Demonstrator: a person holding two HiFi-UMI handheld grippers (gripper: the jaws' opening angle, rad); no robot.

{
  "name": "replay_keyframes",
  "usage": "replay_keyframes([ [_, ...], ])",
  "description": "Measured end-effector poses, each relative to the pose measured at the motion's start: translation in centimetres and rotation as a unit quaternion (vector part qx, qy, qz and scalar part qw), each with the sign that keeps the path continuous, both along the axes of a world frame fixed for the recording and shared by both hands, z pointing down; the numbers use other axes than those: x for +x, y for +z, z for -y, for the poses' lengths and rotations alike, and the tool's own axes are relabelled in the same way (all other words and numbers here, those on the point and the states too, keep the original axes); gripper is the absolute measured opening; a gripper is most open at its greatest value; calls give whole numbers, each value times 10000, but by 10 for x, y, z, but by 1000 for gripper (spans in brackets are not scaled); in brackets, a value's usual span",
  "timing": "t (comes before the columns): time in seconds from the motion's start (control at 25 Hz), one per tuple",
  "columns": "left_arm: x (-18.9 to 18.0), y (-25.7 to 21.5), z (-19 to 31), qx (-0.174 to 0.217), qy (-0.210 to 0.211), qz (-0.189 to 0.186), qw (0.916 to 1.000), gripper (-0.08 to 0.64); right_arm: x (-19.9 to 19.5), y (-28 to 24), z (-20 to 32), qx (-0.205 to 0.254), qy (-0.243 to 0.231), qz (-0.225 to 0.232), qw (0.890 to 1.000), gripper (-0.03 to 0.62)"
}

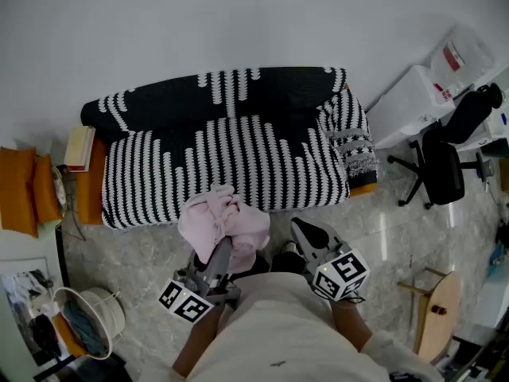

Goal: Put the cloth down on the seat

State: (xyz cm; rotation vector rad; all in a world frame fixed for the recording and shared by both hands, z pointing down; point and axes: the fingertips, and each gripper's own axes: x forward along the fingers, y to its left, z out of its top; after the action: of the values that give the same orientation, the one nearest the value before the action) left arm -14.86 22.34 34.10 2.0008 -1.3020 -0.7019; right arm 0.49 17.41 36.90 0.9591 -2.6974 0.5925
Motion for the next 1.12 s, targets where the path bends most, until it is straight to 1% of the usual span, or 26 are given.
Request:
replay_keyframes([
  [0.2, 5, -2, 2, 69, -44, 1, 10000, 124, 16, 4, 0, 11, 15, -49, 10000, 6],
  [0.4, 5, -8, 2, 153, -19, 53, 9999, 124, 14, -2, -1, 91, 22, -34, 10000, 6],
  [0.52, 6, -9, 3, 153, -44, 71, 9998, 124, 17, -7, 1, 60, 157, 186, 9997, 7],
  [0.6, 5, -9, 3, 144, -43, 102, 9998, 124, 16, -6, 1, 24, 223, 244, 9995, 8],
  [0.96, 4, -7, 4, 100, 70, 21, 9999, 125, 28, -2, -3, -68, 536, 148, 9984, 7],
  [1.12, 7, -9, 12, 83, 193, 11, 9998, 125, 34, -3, -2, -121, 652, 101, 9977, 8],
])
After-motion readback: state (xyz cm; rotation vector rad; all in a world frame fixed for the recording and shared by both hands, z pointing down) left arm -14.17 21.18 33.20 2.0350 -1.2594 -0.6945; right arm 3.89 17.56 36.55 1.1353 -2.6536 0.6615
